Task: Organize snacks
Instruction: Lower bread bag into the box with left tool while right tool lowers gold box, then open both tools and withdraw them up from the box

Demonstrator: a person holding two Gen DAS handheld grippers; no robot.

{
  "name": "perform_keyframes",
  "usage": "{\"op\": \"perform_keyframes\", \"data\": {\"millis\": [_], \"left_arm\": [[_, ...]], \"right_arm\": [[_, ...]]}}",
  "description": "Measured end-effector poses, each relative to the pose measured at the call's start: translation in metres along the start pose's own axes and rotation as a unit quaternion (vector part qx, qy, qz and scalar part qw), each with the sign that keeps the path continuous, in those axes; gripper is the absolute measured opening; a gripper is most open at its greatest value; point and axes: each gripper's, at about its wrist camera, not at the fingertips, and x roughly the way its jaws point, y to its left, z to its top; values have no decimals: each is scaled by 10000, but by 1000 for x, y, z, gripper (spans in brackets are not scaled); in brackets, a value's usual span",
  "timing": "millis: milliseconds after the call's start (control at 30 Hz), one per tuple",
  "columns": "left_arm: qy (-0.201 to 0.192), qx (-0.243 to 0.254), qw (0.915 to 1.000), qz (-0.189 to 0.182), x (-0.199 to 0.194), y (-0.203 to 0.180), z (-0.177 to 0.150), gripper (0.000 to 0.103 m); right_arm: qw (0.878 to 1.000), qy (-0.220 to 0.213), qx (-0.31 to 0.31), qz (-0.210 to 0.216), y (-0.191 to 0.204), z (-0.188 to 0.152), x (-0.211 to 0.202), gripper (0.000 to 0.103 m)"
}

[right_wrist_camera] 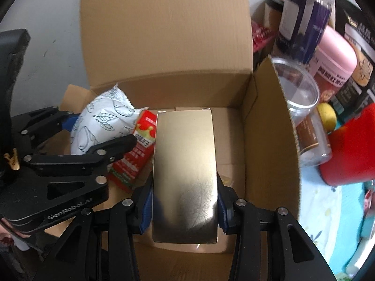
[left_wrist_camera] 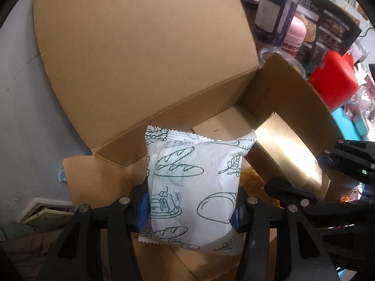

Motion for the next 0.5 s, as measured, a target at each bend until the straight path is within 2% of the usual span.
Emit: {"op": "perform_keyframes", "data": {"millis": [167, 267, 300, 400, 500], "left_arm": [[255, -162, 9992, 245, 13, 6, -6, 54], [367, -188, 9986, 337, 17, 7, -8, 56], [383, -177, 9985, 340, 17, 7, -8, 58], [299, -180, 9988, 354, 10, 5, -10, 72], [220, -160, 9989, 369, 3, 5, -9, 74]], "right_arm": [[9998, 159, 32, -135, -5, -2, 18, 44], [9997, 174, 89, -143, -7, -4, 21, 48], [9997, 200, 91, -141, -7, -4, 22, 52], [9995, 287, 29, -137, 0, -5, 22, 64], [9994, 263, -18, -219, 3, -7, 18, 70]]}}
